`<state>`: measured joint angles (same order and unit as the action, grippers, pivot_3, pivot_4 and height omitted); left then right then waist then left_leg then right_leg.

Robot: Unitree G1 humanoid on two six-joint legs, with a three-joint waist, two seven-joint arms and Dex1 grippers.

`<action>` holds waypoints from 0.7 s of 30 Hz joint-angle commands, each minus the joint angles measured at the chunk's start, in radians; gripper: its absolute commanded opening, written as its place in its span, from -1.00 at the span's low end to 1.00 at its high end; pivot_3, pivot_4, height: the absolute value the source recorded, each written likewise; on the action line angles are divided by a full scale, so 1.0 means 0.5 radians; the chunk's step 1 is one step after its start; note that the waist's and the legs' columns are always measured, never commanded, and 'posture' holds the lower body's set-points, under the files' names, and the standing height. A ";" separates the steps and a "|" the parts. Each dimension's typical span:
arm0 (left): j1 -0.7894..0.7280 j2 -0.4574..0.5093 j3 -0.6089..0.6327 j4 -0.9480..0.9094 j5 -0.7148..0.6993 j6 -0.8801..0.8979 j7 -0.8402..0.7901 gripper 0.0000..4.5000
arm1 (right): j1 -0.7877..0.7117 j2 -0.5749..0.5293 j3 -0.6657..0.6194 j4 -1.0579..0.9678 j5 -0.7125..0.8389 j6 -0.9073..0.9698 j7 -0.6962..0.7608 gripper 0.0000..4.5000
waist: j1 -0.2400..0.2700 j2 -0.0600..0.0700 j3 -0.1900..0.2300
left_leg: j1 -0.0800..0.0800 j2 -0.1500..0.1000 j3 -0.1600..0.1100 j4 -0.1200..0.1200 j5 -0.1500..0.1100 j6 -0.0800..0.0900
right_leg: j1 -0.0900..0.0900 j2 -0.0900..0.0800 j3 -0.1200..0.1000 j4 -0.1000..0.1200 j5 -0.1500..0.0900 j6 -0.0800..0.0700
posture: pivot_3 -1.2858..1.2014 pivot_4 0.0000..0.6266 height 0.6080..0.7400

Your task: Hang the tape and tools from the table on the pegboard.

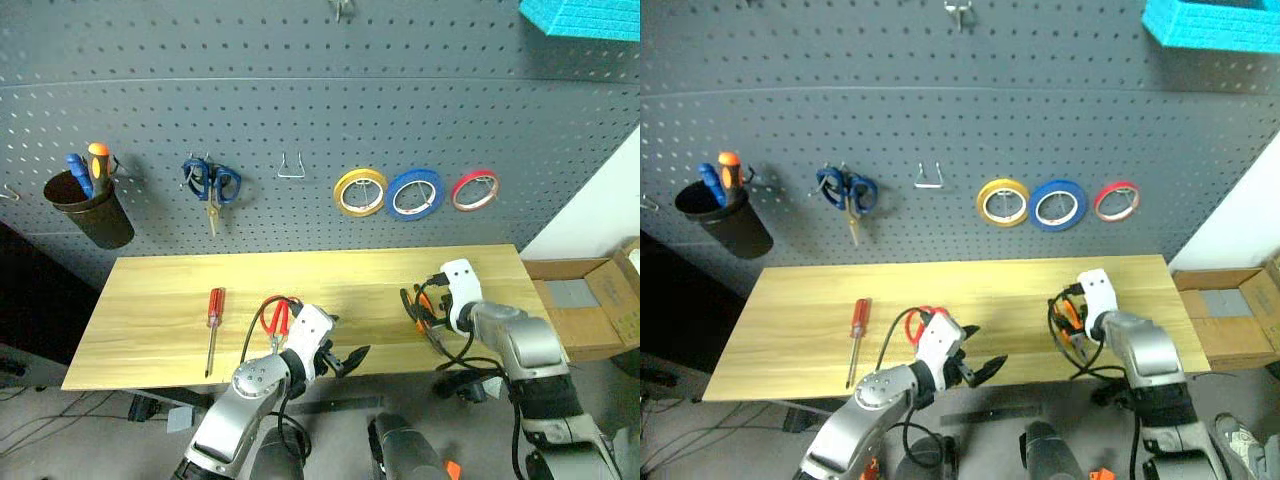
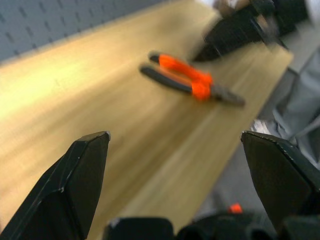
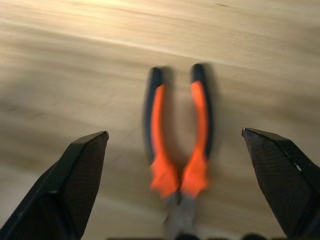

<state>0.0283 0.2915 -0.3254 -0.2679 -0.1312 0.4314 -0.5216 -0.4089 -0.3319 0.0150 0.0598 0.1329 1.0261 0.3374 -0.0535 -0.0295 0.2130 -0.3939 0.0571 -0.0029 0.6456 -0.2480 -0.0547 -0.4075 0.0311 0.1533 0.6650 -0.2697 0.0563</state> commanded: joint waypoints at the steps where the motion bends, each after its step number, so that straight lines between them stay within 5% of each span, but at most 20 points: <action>1: -0.013 -0.018 -0.013 -0.135 0.007 -0.017 0.021 1.00 | -0.121 -0.026 0.001 0.214 -0.040 -0.054 -0.020 0.99 | 0.012 0.007 0.016 | -0.005 0.000 -0.001 0.000 -0.001 0.001 | -0.003 0.000 -0.001 -0.001 0.000 -0.001 | 0.08 -0.09 1.00; 19: 0.082 -0.025 0.022 -0.367 -0.050 0.149 0.112 1.00 | -0.204 -0.125 0.288 0.581 -0.184 -0.222 0.139 0.99 | 0.045 -0.004 0.127 | -0.012 0.002 -0.002 0.002 -0.010 0.005 | -0.010 0.000 -0.002 -0.003 -0.001 0.001 | 0.12 0.04 1.00; 21: 0.082 -0.034 0.026 -0.386 -0.066 0.169 0.113 1.00 | -0.215 -0.124 0.283 0.612 -0.192 -0.265 0.138 0.81 | 0.045 -0.008 0.130 | -0.012 0.002 -0.002 0.002 -0.010 0.005 | -0.010 0.000 -0.002 -0.004 -0.001 0.001 | 0.13 0.03 1.00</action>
<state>0.0622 0.2814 -0.3141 -0.4050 -0.1424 0.5103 -0.4670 -0.5280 -0.3889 0.1487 0.3325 0.0498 0.9032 0.3982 -0.0311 -0.0337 0.2780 -0.4000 0.0579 -0.0039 0.6466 -0.2528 -0.0525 -0.4123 0.0309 0.1525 0.6630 -0.2703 0.0568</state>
